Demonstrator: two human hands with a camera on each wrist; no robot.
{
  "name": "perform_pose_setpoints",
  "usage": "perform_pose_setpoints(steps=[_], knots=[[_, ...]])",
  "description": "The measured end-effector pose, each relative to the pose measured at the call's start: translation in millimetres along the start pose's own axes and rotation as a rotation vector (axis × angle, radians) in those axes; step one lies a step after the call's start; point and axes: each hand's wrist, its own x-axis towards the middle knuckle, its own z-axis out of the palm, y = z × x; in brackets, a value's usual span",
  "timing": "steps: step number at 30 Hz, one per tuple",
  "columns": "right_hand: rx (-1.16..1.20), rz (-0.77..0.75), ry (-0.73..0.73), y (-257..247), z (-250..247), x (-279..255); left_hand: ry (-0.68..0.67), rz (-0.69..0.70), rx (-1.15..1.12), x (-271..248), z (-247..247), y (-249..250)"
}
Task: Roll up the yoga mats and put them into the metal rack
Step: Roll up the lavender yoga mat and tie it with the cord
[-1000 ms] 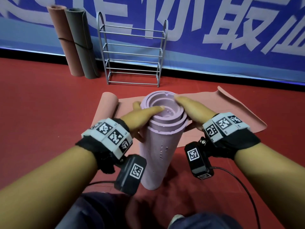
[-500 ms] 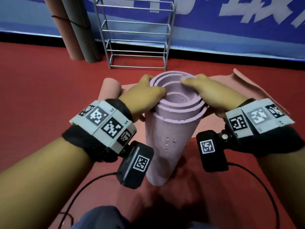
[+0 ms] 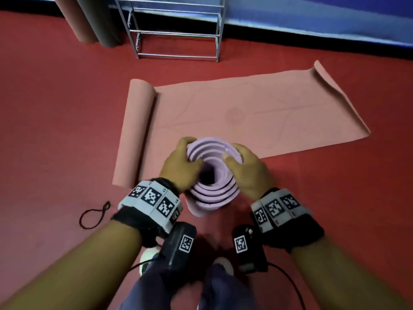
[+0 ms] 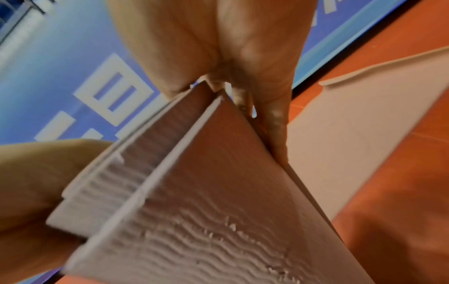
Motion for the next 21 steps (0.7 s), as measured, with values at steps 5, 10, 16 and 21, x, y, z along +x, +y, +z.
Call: perform_pose_setpoints(steps=[5, 10, 16, 21], knots=[[0.114, 0.116, -0.128, 13, 4, 1, -0.074, -0.245, -0.085, -6, 12, -10], [0.100, 0.099, -0.124, 31, 13, 0, 0.015, -0.228, 0.051, -6, 27, -31], [0.268, 0.172, 0.011, 25, 11, 16, 0.075, -0.258, 0.027, 7, 27, -21], [0.106, 0.102, -0.132, 18, -7, 11, -0.050, -0.252, 0.128, 9, 4, -7]])
